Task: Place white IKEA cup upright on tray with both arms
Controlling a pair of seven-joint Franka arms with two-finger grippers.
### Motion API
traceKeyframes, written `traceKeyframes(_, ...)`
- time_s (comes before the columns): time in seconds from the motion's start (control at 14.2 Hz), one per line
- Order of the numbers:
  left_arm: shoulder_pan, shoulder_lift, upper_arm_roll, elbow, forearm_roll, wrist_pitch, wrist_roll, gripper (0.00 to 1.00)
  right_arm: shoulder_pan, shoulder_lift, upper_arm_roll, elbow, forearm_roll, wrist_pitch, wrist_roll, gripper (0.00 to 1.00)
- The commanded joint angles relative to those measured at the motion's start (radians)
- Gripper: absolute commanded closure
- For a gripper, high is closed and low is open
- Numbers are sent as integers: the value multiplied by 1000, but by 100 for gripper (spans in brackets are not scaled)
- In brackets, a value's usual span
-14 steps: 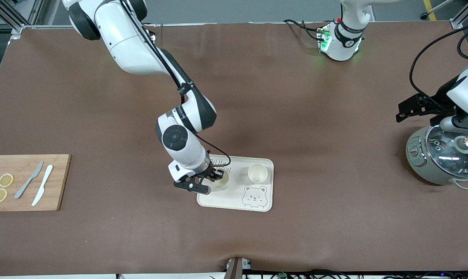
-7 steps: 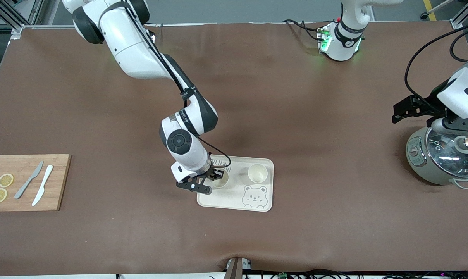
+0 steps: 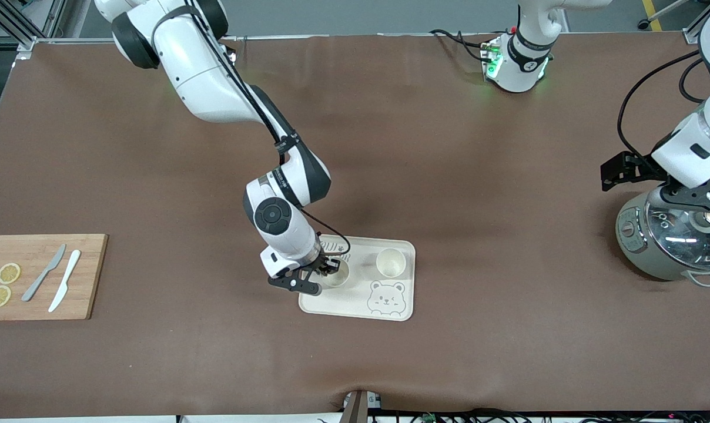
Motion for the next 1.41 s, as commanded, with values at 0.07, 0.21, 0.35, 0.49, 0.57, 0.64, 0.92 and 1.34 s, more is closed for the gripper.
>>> traceKeyframes(0.07,-3,3,-1,2,6,37,6,0,-2,-37,-10,7,-20,-13,-2,0)
traceKeyframes(0.21,0,6,-4,5,-17,42,5,0,-10,-101,-12,8,-19,-115,-3,0)
traceKeyframes(0.35,1,4,-4,3,-39,42,16,0,-51,-204,-3,5,-7,-233,-5,0)
traceKeyframes(0.49,-8,7,-4,6,-43,45,16,0,-83,-336,-3,7,1,-440,-64,0)
traceKeyframes(0.57,-9,13,-4,8,-66,58,14,0,-108,-402,-3,7,7,-556,-115,0)
traceKeyframes(0.64,-6,19,-3,8,-98,66,13,0,-137,-472,-4,5,12,-665,-153,0)
traceKeyframes(0.92,-14,30,-1,6,-100,68,3,0,-301,-736,-13,-74,0,-951,-354,0)
traceKeyframes(1.34,-3,32,-3,22,-108,85,3,0,-497,-982,-15,-352,-152,-874,-567,0)
